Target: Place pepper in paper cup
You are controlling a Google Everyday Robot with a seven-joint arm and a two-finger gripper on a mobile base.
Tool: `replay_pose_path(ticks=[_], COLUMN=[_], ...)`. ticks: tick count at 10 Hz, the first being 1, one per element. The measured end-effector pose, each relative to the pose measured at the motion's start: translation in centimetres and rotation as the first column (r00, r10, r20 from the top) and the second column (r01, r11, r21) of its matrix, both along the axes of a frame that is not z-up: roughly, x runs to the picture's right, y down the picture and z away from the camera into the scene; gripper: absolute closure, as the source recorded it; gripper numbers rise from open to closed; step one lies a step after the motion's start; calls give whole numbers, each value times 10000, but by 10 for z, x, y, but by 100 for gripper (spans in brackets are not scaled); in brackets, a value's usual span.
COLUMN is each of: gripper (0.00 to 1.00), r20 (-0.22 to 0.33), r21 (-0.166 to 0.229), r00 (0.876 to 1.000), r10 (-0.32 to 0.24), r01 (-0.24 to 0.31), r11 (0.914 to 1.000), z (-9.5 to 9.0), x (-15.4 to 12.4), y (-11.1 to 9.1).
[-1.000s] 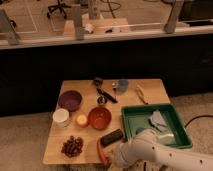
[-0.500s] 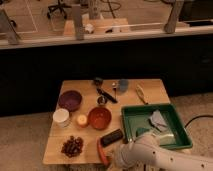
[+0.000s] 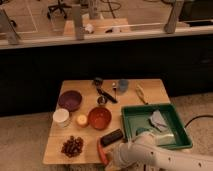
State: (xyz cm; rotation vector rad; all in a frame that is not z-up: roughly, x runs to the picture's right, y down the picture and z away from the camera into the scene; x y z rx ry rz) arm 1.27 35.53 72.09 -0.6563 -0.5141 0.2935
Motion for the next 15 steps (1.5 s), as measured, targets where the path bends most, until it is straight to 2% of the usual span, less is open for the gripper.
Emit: replay_pose_path(ticks=[2,5,11,12,14,15], gripper=[45,67,70,65,49,38], r20=[-82,-302,-671,-685,-599,-415], r21=[90,250,313,313,338,520], r00=[9999,9991,9967,9966,9976,9991], r10=[110,287,455,450,343,49], r01=[-109,-279,-434,-430,-323,-28], r11=[9999,9993,9986,9986,9989,9986], z=[1,2,3,3,2,-1], x=[-1,0,3,3,2,0], y=[-3,-6,-6,-6,-6,-9])
